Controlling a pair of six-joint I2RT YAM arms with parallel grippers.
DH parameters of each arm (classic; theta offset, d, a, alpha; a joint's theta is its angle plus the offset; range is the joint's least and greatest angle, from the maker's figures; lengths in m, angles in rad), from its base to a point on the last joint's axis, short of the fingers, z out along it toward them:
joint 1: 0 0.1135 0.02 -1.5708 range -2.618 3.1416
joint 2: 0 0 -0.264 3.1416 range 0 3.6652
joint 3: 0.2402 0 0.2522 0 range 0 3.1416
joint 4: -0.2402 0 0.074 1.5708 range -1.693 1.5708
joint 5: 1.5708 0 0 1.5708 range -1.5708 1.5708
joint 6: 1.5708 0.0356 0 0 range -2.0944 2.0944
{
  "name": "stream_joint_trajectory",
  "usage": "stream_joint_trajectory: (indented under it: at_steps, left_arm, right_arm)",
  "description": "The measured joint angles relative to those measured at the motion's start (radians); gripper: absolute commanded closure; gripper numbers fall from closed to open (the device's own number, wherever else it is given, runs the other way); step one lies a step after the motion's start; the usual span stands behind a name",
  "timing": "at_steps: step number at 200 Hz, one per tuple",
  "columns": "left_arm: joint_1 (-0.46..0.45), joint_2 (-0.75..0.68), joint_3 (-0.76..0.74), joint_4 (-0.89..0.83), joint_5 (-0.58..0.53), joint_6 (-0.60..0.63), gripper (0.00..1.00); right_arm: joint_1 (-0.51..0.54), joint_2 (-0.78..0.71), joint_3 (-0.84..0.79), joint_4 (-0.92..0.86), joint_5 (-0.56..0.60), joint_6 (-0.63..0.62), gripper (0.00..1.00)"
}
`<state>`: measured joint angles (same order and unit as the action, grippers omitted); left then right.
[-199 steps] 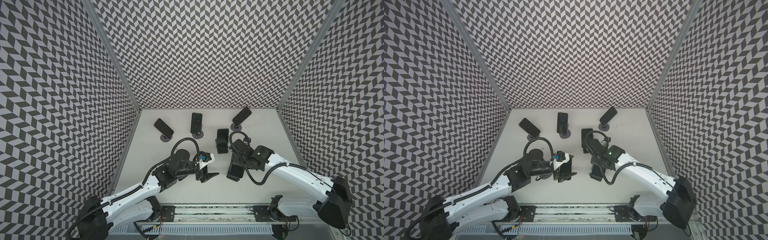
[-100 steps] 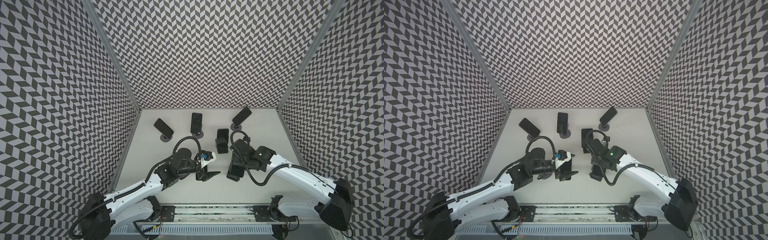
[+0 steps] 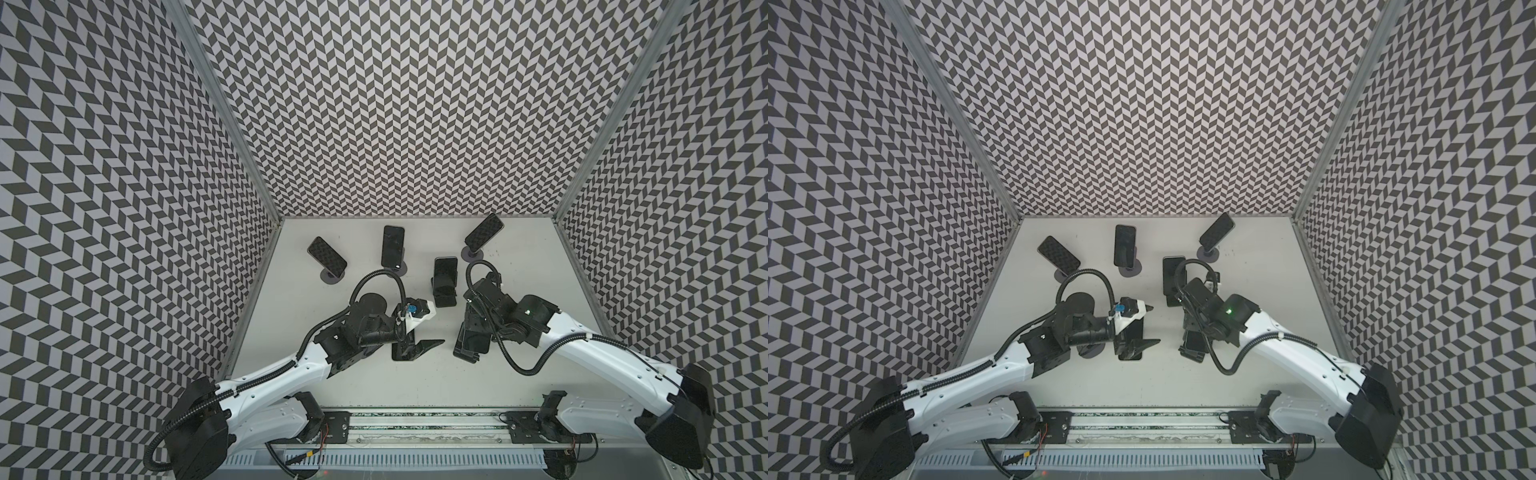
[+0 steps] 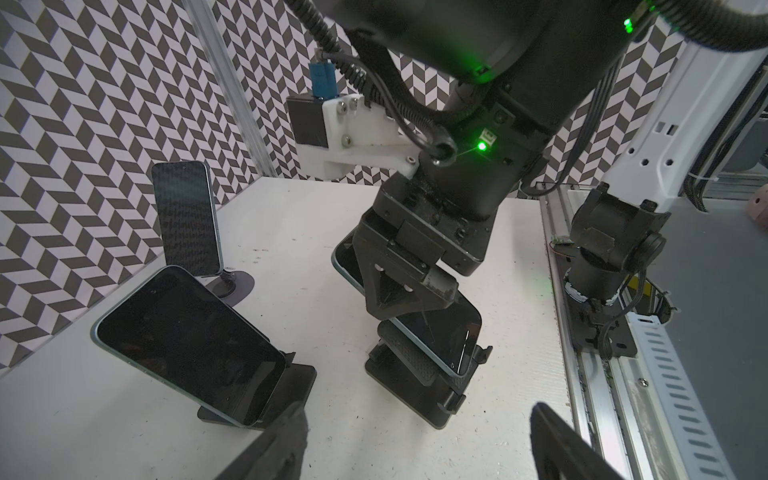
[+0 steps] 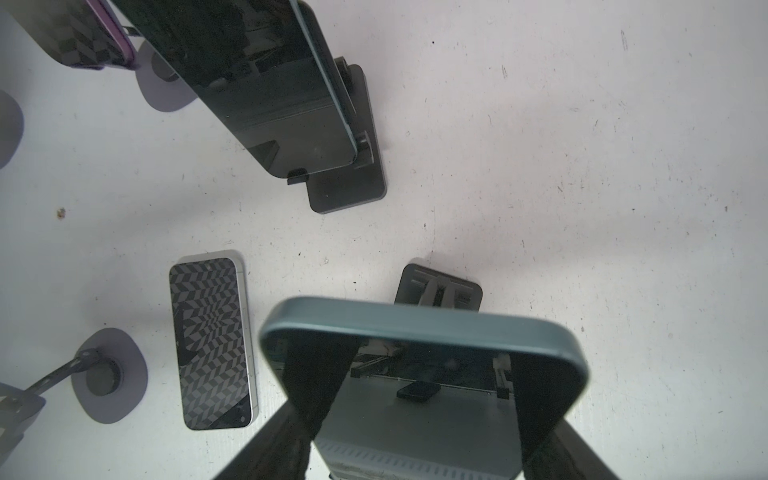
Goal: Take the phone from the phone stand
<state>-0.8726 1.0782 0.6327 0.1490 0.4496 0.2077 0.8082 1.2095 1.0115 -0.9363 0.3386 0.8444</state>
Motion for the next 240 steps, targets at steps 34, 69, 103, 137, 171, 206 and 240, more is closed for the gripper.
stream_joint_trajectory:
  at_steps: [34, 69, 103, 137, 171, 206, 240]
  left_arm:
    - [-0.005, 0.003, 0.0, 0.007, 0.0, -0.001, 0.16]
    - [-0.009, 0.003, 0.0, 0.008, 0.0, -0.008, 0.16]
    - [-0.011, 0.0, 0.0, 0.009, 0.0, -0.019, 0.16]
    - [-0.018, -0.001, 0.0, 0.014, -0.002, -0.023, 0.16]
    - [-0.02, -0.012, 0.0, 0.014, -0.006, -0.023, 0.16]
    - [-0.025, -0.034, 0.0, 0.014, -0.012, -0.026, 0.16]
    - [-0.026, -0.057, 0.0, 0.013, -0.022, -0.027, 0.16]
  right_arm:
    - [0.0, -0.026, -0.009, 0.003, -0.013, -0.011, 0.84]
    - [0.0, -0.046, -0.023, 0.005, -0.034, -0.019, 0.85]
    - [0.0, -0.063, -0.031, 0.011, -0.06, -0.034, 0.88]
    - [0.0, -0.075, -0.033, 0.018, -0.068, -0.041, 0.91]
    - [0.0, -0.083, -0.033, 0.018, -0.075, -0.045, 0.96]
    - [0.0, -0.096, -0.033, 0.019, -0.075, -0.052, 1.0]
    - [0.0, -0.107, -0.033, 0.026, -0.075, -0.06, 1.0]
